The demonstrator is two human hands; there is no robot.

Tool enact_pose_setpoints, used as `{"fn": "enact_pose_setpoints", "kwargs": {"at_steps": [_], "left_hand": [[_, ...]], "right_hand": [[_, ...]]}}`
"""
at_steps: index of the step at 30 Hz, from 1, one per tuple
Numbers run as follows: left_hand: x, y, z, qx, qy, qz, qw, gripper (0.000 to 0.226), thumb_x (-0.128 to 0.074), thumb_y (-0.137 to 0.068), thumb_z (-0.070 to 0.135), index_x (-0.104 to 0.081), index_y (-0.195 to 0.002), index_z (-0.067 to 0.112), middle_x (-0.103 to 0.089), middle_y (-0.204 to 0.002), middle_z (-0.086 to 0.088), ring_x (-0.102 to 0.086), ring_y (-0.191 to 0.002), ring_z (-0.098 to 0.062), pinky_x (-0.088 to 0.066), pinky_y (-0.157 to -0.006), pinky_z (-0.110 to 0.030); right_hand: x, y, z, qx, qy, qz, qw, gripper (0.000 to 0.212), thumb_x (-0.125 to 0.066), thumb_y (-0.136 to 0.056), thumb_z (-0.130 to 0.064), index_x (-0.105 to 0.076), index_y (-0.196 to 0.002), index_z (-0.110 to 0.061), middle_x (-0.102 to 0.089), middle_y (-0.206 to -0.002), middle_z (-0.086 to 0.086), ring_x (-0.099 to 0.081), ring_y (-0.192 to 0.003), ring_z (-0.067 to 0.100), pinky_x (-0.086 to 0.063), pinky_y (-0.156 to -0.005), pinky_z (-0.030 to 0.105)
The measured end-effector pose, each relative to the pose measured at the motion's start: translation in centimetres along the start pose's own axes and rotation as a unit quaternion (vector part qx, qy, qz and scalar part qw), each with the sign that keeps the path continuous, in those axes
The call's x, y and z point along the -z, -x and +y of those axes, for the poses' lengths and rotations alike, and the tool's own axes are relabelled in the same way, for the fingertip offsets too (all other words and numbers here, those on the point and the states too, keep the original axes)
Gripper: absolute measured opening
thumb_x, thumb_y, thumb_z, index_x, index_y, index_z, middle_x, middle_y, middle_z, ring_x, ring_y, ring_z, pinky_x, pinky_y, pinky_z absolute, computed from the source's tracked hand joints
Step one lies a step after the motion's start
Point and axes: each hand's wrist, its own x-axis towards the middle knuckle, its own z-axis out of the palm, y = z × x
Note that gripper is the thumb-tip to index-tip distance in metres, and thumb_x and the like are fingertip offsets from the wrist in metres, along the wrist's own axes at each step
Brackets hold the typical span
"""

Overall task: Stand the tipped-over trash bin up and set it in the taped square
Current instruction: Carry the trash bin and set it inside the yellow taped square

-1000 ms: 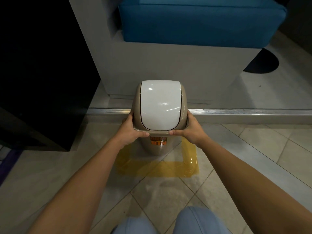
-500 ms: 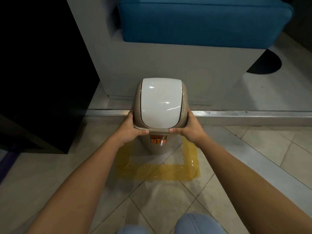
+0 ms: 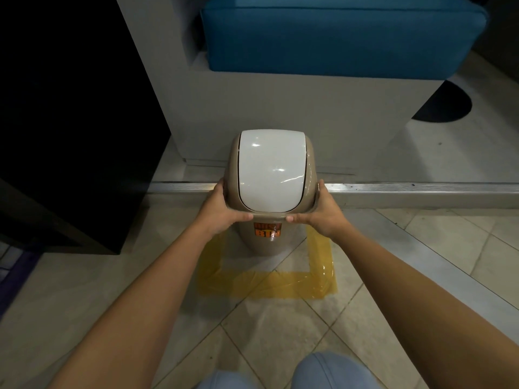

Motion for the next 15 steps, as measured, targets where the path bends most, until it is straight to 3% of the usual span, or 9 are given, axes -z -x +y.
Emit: {"fn": "enact_pose_setpoints", "kwargs": {"at_steps": [3,7,15], "left_hand": [[-0.41,0.31,0.02,0.003,-0.001,0.003,1.0,0.108,-0.086,-0.057,0.021,-0.022,-0.144,0.022,-0.042,-0.144,-0.003,-0.038,-0.132,-0.024,-0.04,-0.101,-0.039],[-0.84,0.31,0.09,0.01,-0.014,0.025,1.0,0.104,-0.086,-0.058,0.025,-0.025,-0.142,0.019,-0.044,-0.143,-0.004,-0.04,-0.131,-0.026,-0.041,-0.103,-0.042],[-0.89,-0.07,-0.05,0.028,-0.012,0.014,0.999,0.112,-0.087,-0.057,0.024,-0.017,-0.144,0.019,-0.039,-0.146,-0.005,-0.037,-0.133,-0.027,-0.038,-0.105,-0.044]], "right_hand": [[0.14,0.48,0.37,0.003,0.019,0.004,1.0,0.111,-0.089,-0.055,-0.023,-0.025,-0.145,-0.016,-0.046,-0.13,-0.006,-0.042,-0.119,0.012,-0.041,-0.096,0.028],[0.26,0.4,0.49,0.002,0.045,0.019,0.999,0.108,-0.085,-0.064,-0.028,-0.02,-0.15,-0.017,-0.042,-0.147,0.005,-0.04,-0.135,0.025,-0.04,-0.104,0.036],[0.11,0.43,0.22,-0.01,0.045,0.025,0.999,0.103,-0.083,-0.068,-0.023,-0.02,-0.149,-0.015,-0.042,-0.147,0.005,-0.04,-0.135,0.026,-0.039,-0.104,0.034]]}}
